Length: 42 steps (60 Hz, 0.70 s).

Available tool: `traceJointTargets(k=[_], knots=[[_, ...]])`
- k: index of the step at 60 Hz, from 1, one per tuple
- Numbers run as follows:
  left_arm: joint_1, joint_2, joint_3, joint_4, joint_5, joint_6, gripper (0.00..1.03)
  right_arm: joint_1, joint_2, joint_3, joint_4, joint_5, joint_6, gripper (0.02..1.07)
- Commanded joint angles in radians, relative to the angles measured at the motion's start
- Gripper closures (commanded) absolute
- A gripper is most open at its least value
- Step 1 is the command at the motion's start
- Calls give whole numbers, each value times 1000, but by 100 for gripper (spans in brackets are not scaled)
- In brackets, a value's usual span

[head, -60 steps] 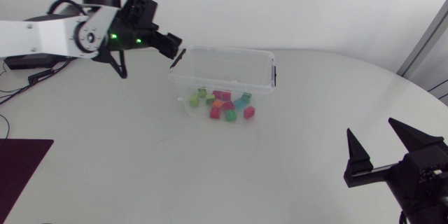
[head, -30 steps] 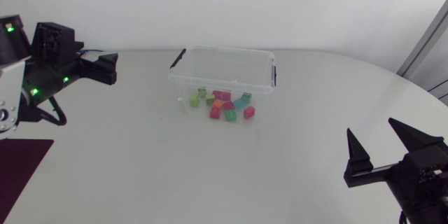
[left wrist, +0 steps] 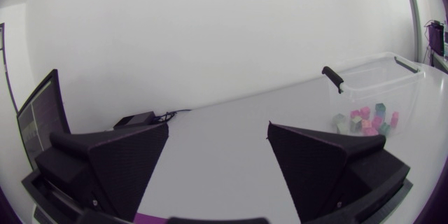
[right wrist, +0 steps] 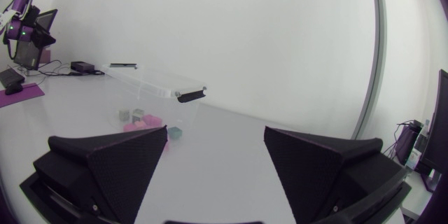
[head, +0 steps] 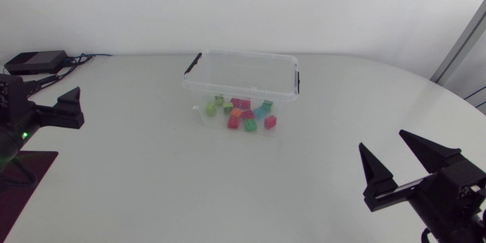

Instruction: Pick up the duplo bricks and place them in the container

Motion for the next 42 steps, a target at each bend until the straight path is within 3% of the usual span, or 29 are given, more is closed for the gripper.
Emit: traceJointTargets(k=[1,16,25,42], knots=[[17,-45,-39,-7,13,-17,5,7,-5,-23,-5,-2,25,7],[29,-210,-139,-13,13,-17,5,-33,-5,-23,-2,7,77,7],[37,-291,-200,7,13,-17,5,-168,-7,-25,10,30,137,7],[-31,-440,-261,-81,1,-104,5,-185,-5,-24,7,21,152,7]])
